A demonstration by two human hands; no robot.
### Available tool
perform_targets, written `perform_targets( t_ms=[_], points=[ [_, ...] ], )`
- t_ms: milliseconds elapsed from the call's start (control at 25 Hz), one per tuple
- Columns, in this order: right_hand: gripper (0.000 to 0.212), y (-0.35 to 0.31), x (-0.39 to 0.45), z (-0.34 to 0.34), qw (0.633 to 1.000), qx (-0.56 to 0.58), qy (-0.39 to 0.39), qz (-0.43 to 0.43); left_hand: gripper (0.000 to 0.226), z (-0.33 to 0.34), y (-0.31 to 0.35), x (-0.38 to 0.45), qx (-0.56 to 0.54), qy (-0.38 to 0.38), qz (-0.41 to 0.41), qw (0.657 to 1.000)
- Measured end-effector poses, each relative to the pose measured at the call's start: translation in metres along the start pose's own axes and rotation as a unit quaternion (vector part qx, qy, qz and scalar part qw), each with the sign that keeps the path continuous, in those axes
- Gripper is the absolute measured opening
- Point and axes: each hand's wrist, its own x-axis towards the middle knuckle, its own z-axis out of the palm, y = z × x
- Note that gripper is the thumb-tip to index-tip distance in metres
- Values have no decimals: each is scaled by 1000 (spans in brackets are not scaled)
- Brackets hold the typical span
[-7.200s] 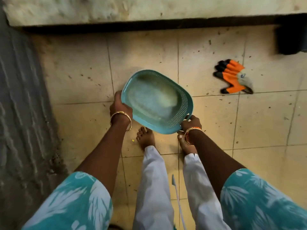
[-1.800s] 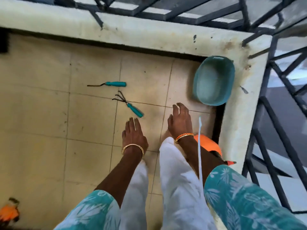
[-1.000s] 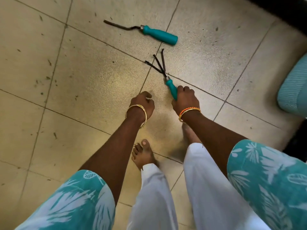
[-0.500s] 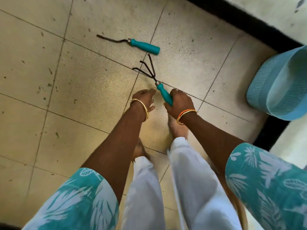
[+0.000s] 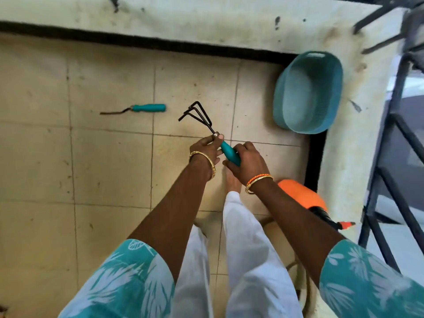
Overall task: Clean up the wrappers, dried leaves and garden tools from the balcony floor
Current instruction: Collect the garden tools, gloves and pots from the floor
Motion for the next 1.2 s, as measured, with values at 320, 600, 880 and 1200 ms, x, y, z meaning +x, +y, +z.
perform_targets(
  t_ms=[320,600,880,1200],
  points=[
    [29,99,33,-61,970,206,55,118,28,148,5,26,185,-41,79,979],
    [36,171,83,-98,943,250,137,174,15,226,12,65,296,-48,146,943],
    [40,237,155,-107,930,252,153,221,42,240,17,128,462,24,204,862],
    [44,271,225,-61,895,315,109,295,31,242,9,185,377,-37,191,905]
  ],
)
